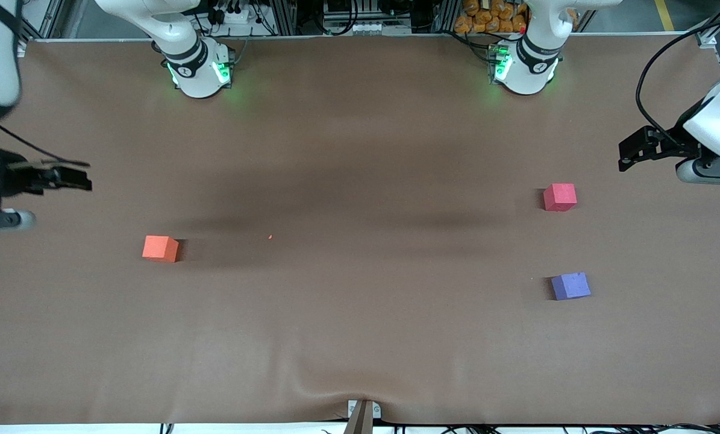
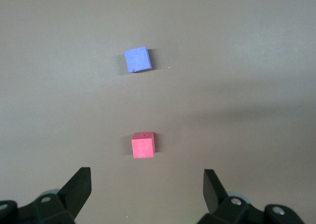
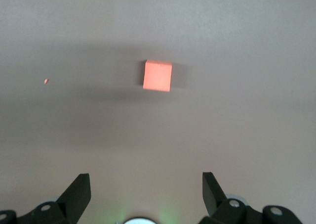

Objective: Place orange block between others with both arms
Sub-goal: 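Reach the right gripper down to the orange cube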

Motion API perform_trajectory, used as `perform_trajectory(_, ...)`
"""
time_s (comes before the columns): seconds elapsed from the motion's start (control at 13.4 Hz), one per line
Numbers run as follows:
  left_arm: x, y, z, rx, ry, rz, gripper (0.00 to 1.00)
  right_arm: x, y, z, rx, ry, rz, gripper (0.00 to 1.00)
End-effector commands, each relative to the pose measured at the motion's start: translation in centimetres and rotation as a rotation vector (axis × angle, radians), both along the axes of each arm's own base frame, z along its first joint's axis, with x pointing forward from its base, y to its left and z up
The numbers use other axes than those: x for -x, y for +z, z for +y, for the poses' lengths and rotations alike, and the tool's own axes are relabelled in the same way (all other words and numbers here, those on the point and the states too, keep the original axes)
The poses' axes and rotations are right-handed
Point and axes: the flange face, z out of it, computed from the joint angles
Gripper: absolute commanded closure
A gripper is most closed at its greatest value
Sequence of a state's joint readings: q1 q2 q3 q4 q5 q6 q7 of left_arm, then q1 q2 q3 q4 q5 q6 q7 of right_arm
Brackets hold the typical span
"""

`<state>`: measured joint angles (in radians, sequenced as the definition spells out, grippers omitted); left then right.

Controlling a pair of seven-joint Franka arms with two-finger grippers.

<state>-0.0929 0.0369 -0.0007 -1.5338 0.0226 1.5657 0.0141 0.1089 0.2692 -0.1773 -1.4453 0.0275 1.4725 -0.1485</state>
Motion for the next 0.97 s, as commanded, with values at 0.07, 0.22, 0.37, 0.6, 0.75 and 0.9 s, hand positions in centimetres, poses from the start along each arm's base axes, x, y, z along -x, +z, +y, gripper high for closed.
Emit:
perform_trajectory(0.07, 0.8, 0.6, 0.0, -0.025, 0.005, -0.003, 0.00, -4.0, -9.4, 1.1, -0.015, -0.011, 0.037, 0.00)
perform_trajectory(0.22, 0.8, 0.7, 0.0, -0.023, 0.005, -0.005, 0.00, -5.6, -15.0, 0.9, -0.027, -0.027, 0.042, 0.00)
perform_trajectory(0.37, 0.8, 0.5, 0.2, -0.017, 0.010, -0.001, 0.00, -6.3, -18.9, 1.4, -0.019, -0.015, 0.026, 0.00)
perform_trajectory(0.6, 0.7, 0.5, 0.3, -0.017, 0.013, 0.001, 0.00, -6.4, -23.7, -0.4, -0.011, -0.039, 0.073, 0.00)
perform_trajectory(0.75, 0.7, 0.5, 0.3, -0.017, 0.013, 0.001, 0.00, -6.6, -25.7, -1.0, -0.008, -0.048, 0.073, 0.00)
perform_trajectory(0.9, 0.7, 0.5, 0.3, -0.017, 0.013, 0.001, 0.00, -6.5, -27.2, -0.9, -0.014, -0.052, 0.089, 0.00)
